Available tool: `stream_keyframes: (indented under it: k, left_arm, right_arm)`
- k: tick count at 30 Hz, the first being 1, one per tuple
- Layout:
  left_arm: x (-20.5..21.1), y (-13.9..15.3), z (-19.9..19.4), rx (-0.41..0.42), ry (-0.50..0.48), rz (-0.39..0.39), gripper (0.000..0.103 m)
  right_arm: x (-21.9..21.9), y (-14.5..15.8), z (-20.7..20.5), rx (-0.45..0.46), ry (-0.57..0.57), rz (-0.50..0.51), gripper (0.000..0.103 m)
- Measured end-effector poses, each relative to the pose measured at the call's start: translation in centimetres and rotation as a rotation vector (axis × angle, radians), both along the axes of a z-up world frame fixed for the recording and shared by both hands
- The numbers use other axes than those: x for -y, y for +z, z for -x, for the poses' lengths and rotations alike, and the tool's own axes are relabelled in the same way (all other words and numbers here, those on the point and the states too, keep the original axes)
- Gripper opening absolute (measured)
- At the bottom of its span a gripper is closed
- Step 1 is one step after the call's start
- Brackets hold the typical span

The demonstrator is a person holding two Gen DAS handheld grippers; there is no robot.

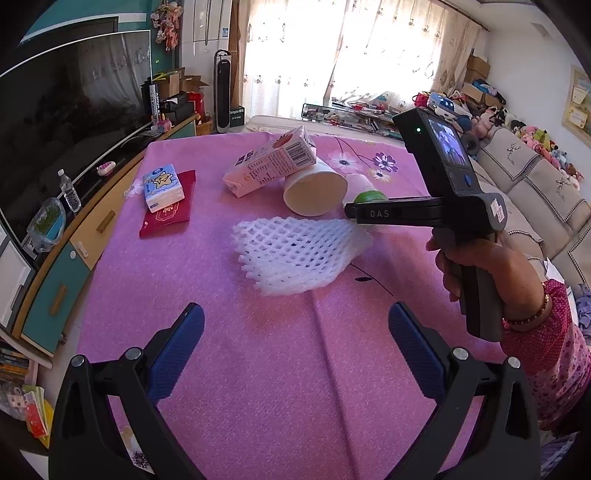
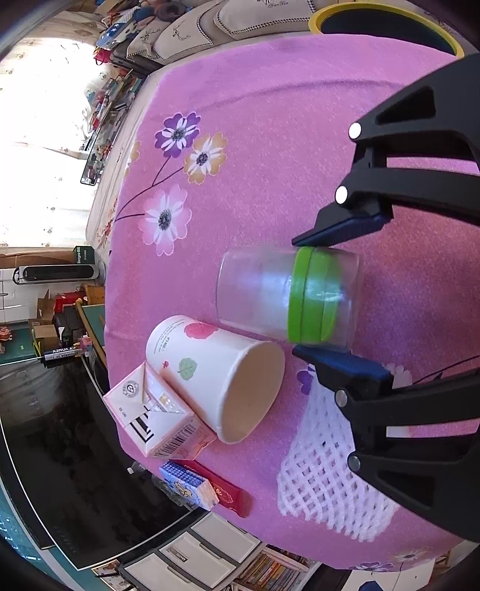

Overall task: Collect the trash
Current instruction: 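Carry the clear cup over the yellow bin with the right gripper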

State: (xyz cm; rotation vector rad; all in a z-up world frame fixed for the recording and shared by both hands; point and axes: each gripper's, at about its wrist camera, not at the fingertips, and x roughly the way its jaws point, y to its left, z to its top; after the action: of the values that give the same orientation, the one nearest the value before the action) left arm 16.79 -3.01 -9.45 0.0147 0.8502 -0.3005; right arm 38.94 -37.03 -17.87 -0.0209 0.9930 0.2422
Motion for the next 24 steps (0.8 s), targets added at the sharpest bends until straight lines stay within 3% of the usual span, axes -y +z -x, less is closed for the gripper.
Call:
stream_keyframes:
  k: [10, 24]
  left_arm:
    - [1.4, -0.4, -0.1, -0.005, -0.018, -0.010, 0.098]
    - [4.6, -0.1, -0.2, 0.009, -0.063, -0.037, 0.098]
  right_arm:
    - [2.7, 1.9, 3.6, 0.029, 0.044, -0.015, 0.049]
    - [8.1, 4.6, 7.7, 0.078, 0.016, -0.065, 0.049]
